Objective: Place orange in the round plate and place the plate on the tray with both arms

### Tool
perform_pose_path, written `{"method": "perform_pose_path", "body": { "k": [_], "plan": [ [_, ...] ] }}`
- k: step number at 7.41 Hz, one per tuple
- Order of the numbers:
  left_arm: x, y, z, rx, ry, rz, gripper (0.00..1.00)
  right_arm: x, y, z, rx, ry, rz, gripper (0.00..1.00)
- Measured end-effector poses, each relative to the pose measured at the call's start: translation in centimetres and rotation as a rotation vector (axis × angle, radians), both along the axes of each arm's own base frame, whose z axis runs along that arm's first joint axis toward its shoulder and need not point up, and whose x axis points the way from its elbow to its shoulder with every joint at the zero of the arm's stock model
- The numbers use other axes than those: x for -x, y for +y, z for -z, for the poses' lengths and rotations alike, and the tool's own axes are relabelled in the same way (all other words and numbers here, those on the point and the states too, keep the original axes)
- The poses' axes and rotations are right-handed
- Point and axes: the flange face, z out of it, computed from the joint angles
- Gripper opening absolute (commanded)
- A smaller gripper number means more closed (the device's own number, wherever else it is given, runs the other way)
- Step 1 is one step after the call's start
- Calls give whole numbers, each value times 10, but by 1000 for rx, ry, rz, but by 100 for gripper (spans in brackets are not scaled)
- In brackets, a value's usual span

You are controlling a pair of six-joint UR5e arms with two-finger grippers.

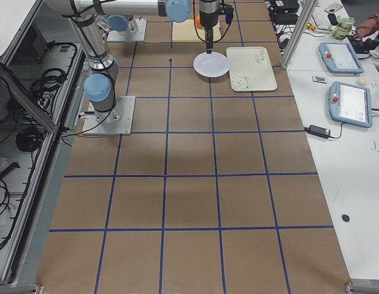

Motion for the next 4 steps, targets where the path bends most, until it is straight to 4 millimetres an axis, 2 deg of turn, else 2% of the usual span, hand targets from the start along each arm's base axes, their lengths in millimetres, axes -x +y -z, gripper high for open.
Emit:
{"method": "perform_pose_path", "body": {
  "k": [4],
  "plan": [
    [-4,-11,-1,92,-15,5,100,0,0,1,-2,3,0,100]
  ]
}}
